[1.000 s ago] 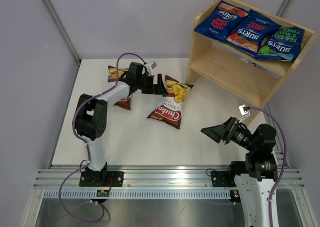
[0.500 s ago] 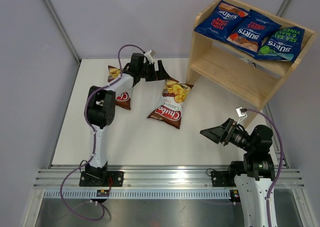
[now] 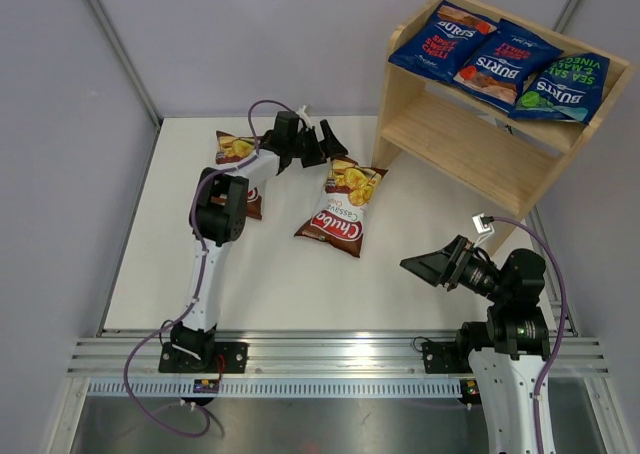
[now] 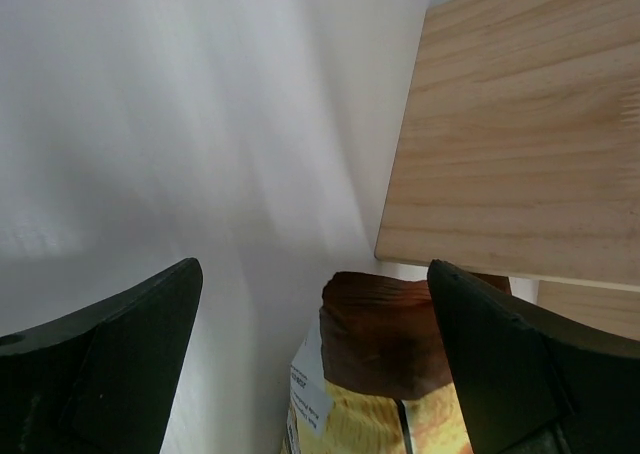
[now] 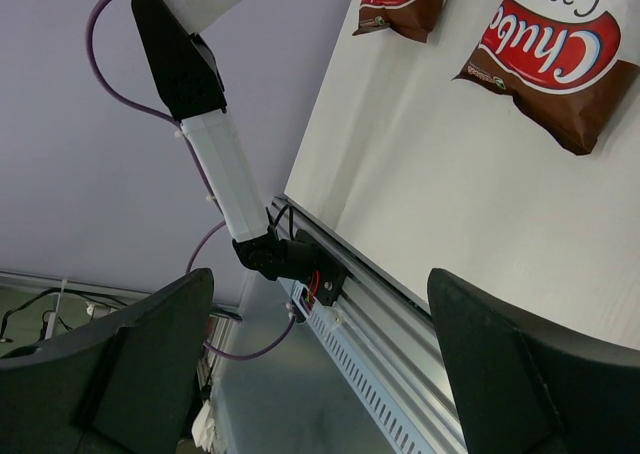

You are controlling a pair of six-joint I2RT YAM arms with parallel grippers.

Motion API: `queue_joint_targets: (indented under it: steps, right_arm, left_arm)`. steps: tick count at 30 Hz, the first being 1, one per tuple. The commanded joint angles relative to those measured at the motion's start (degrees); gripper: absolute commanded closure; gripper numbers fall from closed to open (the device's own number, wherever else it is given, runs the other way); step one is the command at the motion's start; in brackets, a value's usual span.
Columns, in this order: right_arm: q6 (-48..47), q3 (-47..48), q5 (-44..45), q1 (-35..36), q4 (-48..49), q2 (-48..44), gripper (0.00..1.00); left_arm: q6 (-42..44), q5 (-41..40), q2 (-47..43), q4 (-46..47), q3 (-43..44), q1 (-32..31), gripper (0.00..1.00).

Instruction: Place and organize the chips bags onto the shelf

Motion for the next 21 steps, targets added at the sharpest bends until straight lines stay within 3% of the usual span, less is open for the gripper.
queue_joint_targets:
  steps: [1, 4, 5, 8, 12, 15, 21]
  right_arm:
    - [-0.77, 0.95, 0.03, -0.15, 0.63, 0.62, 0.05]
    - [-0.86, 0.69, 0.29, -0.15, 0.55, 0.88, 0.05]
    - [-0.95, 0.69, 0.29, -0.15, 0.37, 0.88, 0.05]
    - [-1.65, 0.87, 0.82, -0.15, -0.68, 0.97, 0.05]
    - [-2.0, 0.6, 1.43, -0.07, -0.95, 1.14, 0.05]
    - [-1.91, 0.69, 1.7, -0.07, -1.04, 1.23, 0.05]
    - [-1.74, 0.08, 2.31, -0.07, -0.95, 1.23, 0.05]
  left_arm:
    - [-4.44, 3.16, 2.21, 6.38, 3.09, -0.31, 0.01]
    - [-7.16, 4.67, 2.48, 9.89, 2.04, -0.4, 0.12]
    - [-7.52, 4.67, 2.13, 10.42, 1.42, -0.4, 0.26]
    - [-9.37, 3.62, -0.32, 14.2, -3.23, -0.4, 0.41]
    - [-10.51, 0.72, -4.8, 19.11, -10.17, -0.4, 0.79]
    - [-11.66, -1.48, -8.92, 22.1, -15.79, -0.4, 0.99]
    - [-14.99, -8.15, -19.12, 29.66, -30.64, -0.4, 1.0]
